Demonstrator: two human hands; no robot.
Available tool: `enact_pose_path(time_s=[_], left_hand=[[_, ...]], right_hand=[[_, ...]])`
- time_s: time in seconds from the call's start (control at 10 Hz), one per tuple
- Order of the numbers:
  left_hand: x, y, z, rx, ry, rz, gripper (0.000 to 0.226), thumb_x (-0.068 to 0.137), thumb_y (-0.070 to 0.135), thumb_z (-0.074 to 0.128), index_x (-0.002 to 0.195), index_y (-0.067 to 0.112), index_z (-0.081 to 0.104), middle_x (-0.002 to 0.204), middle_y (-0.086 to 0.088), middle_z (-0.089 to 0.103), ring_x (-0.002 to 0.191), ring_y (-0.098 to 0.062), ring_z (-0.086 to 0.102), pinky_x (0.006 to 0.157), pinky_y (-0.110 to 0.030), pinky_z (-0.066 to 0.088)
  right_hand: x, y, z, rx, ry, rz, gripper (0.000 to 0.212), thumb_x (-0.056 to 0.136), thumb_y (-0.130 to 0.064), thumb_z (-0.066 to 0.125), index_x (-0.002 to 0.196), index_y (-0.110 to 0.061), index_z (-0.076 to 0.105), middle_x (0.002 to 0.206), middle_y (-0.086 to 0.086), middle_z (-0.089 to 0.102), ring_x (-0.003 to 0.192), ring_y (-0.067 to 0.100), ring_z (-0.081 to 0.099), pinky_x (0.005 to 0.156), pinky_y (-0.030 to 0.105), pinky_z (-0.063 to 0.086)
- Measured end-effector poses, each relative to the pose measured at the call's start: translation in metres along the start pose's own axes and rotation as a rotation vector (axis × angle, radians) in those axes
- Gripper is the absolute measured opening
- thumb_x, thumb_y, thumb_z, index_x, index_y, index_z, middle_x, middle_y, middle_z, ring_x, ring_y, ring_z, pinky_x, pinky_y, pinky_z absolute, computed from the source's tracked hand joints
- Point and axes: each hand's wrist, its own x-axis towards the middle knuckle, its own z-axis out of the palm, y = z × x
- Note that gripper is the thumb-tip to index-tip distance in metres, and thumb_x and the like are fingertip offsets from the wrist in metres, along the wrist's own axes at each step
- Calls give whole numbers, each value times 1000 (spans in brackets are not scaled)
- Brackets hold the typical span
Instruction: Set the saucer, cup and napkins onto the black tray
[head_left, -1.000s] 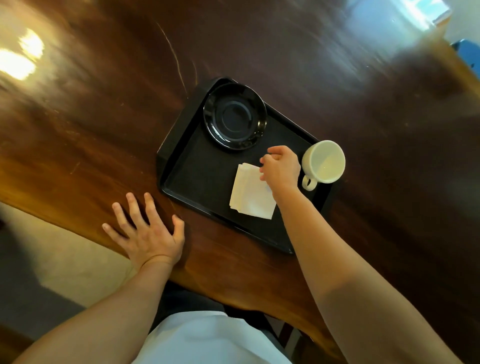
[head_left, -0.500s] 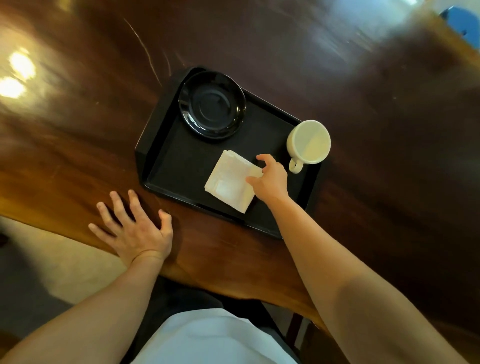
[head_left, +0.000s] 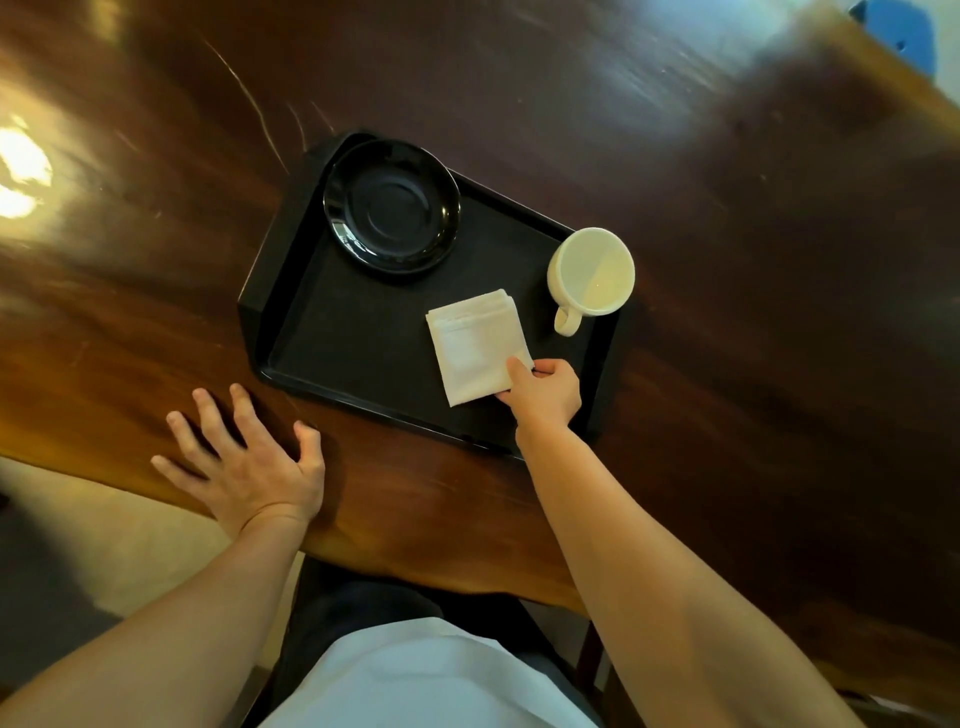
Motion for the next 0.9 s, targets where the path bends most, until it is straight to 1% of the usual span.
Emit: enact_pose_path(time_s=[0.1,0.2,0.4,0.5,0.6,0.7,0.8,0.9], left_hand=[[0,0,0,-2,4,-2,78,90,55,40,156,16,30,167,-19,22,156,-44,11,122,-68,3],[-1,0,1,-4,11,1,77,90,55,40,156,16,30,167,-18,22,156,-44,12,122,-68,3],[0,-1,3,-4,18,-2,77,91,55,40,157,16,30,167,-18,21,156,-44,12,122,-68,3],[-1,-2,3,-7,21,8,77,91,55,40,156,16,31,167,-18,22,156,-44,12,122,-67,2],[-1,-1,3,-8,17,10,76,92,56,40,156,17,30,167,-18,21,156,-44,12,121,-66,0],[-3,-2,4,33,-3,17,74,95,55,43,157,18,27,168,-17,20,156,-44,11,121,-65,0],[-4,4,-9,82,-99,-11,76,98,56,43,161,19,23,170,-16,16,157,-42,7,123,-65,1],[-3,20,-36,85,-227,-65,75,99,54,46,161,15,26,168,-17,19,155,-44,14,122,-64,15]], right_hand=[[2,1,-5,-23,-14,-10,25,88,-21,76,107,-19,59,106,2,60,86,17,65,49,19,52],[5,4,-5,-32,-32,-26,29,88,-20,77,113,-16,63,108,4,64,92,20,67,54,21,57],[11,1,-6,-9,-36,-21,26,86,-19,78,107,-16,63,109,5,63,93,21,68,49,19,53],[13,0,-7,-26,-81,-50,25,86,-18,78,105,-15,63,110,6,64,94,22,68,52,22,57],[14,2,-15,-43,-149,-85,34,86,-19,78,116,-15,63,111,6,65,86,17,70,55,20,57],[12,5,-28,-54,-231,-91,51,86,-21,78,131,-14,57,114,8,66,81,14,70,63,23,59],[6,13,-47,-131,-281,-72,51,86,-23,78,131,-13,56,115,11,67,86,19,71,63,27,60],[-3,17,-73,-234,-351,-89,22,93,-19,70,112,-11,63,103,12,69,92,24,71,75,36,63]])
